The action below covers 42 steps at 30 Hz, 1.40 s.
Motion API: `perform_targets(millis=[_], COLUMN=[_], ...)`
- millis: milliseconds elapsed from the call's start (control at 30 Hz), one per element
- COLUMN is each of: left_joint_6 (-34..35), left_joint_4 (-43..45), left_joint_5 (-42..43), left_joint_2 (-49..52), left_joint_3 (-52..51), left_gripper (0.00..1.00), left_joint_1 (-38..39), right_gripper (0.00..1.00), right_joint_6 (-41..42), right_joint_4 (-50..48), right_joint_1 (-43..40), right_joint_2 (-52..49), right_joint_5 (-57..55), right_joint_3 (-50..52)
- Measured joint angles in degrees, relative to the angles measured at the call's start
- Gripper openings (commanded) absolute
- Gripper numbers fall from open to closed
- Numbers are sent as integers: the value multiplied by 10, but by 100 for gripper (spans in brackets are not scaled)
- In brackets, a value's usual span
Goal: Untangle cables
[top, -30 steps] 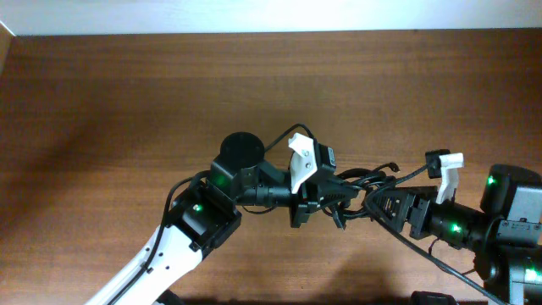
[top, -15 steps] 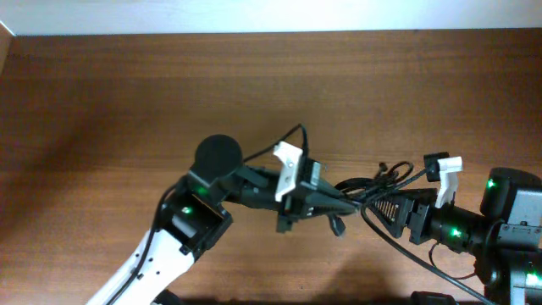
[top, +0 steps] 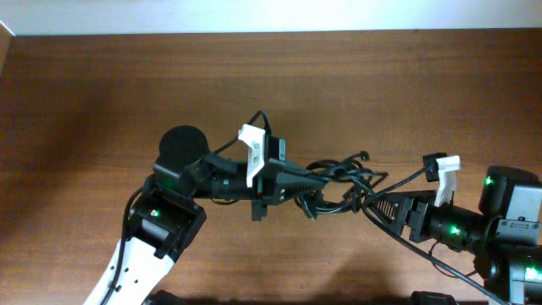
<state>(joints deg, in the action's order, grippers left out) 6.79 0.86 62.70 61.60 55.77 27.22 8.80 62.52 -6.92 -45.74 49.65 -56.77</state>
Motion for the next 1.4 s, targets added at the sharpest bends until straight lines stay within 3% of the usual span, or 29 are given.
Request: perform_targets(millis=[233,400,500,600,733,933,1167,1400], left_joint_6=[0,-30,-113,-216,-347,-458,-493,-499], left_joint_4=[-35,-35,-45,-108,-167,-205,-205,-90], left_joint_5=[-70,-37,32,57,62,50,51,113], left_joint_2=[0,0,0,0,0,0,0,0], left_joint_3=[0,0,0,1,1,1,1,1], left_gripper=[0,0,0,0,0,0,0,0], left_joint_1=[0,0,0,-1,-2,-2,-2,-1], right_gripper=[70,70,70,70,70,70,70,70], right_joint_6=[0,0,3,3,3,4,5,4], right_joint_4=[-23,-47,-47,-49,-49,-49,-49,-33], right_joint_1=[0,0,0,0,0,0,0,0], right_joint_2=[66,104,104,104,104,104,104,104], right_joint_5=[10,13,15,26,38,43,43,43], right_joint_3=[0,0,0,0,0,0,0,0])
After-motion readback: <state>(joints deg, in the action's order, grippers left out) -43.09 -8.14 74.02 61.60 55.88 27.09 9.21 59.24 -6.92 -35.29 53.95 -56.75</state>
